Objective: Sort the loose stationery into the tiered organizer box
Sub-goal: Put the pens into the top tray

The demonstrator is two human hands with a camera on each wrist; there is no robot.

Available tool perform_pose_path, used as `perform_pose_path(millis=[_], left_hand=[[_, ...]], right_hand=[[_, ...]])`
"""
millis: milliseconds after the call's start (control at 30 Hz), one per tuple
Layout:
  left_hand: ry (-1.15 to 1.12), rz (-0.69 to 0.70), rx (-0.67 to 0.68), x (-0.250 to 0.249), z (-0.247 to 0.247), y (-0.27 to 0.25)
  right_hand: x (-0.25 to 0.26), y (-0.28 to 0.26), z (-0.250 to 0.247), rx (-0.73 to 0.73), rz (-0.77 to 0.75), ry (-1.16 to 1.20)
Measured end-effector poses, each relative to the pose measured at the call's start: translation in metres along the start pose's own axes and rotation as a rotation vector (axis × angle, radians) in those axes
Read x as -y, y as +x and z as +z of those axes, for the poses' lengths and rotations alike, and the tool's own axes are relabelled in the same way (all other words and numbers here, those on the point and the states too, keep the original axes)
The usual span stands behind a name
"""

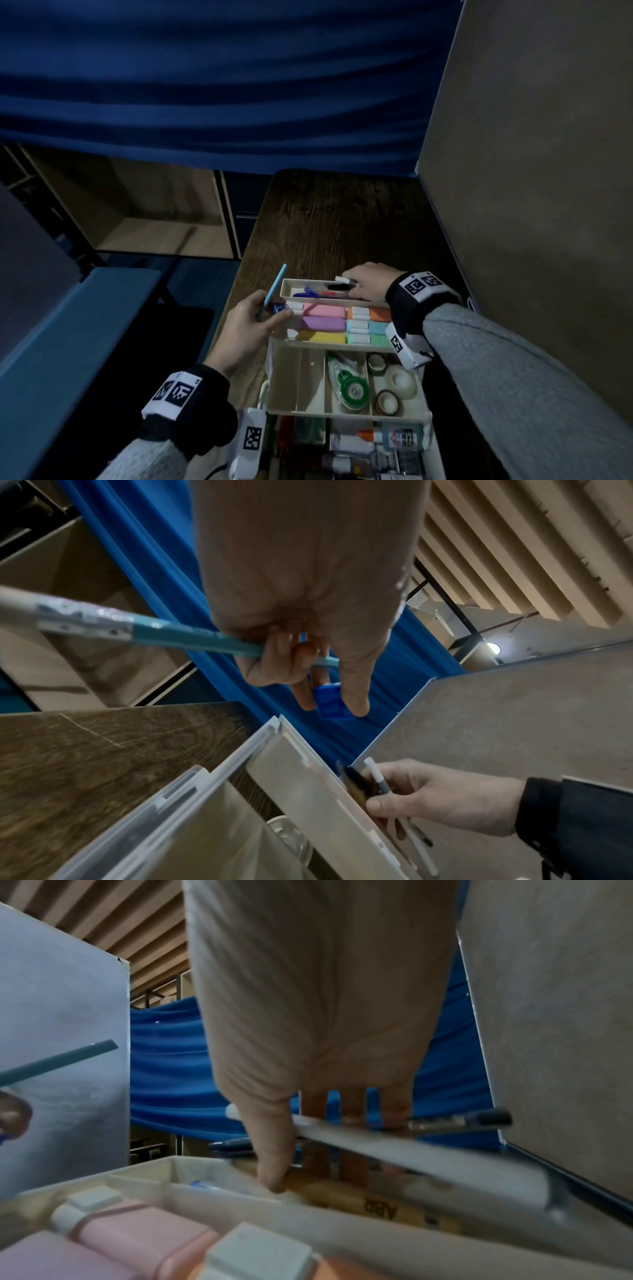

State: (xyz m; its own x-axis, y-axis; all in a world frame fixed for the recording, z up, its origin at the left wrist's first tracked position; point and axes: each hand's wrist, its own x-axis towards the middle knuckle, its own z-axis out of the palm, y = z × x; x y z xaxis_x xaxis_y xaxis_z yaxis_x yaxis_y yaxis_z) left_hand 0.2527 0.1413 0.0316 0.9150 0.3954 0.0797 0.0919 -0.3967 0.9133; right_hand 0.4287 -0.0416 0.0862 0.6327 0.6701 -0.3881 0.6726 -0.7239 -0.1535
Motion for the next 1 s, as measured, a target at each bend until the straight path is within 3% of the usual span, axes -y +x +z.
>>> perform_pose_path(millis=[267,400,567,733,833,900,1000], left_hand=[[-0.027,-0.026,0.040,0.003,-0.001,0.002],[-0.021,-0.018,0.040,0.001,-0.002,0.001],[-0.042,-0.053,0.038,-0.003,-0.002,0.003],[-0.020,-0.080,0.041,-0.005,-0.002,0.004],[-0.023,-0.078,0.021,-0.006,-0.002,0.003],[-0.020,-0.060,-0.024,-0.008,-0.003,0.002],[-0.019,-0.040,-0.098,-0.010,-0.007,0.000]], right_hand=[[0.008,0.001,0.018,-0.029,0.029,-0.055],[0.005,-0.002,0.023,-0.172,0.015,0.140],[-0.006,-0.010,0.028,-0.265,0.040,0.073],[-0.025,-0.023,0.038,-0.224,0.083,0.114],[-0.023,-0.026,0.038,-0.286,0.091,0.091],[-0.007,-0.023,0.037,-0.336,0.058,0.083],[0.029,-0.013,0.035,-0.230,-0.077,0.016]])
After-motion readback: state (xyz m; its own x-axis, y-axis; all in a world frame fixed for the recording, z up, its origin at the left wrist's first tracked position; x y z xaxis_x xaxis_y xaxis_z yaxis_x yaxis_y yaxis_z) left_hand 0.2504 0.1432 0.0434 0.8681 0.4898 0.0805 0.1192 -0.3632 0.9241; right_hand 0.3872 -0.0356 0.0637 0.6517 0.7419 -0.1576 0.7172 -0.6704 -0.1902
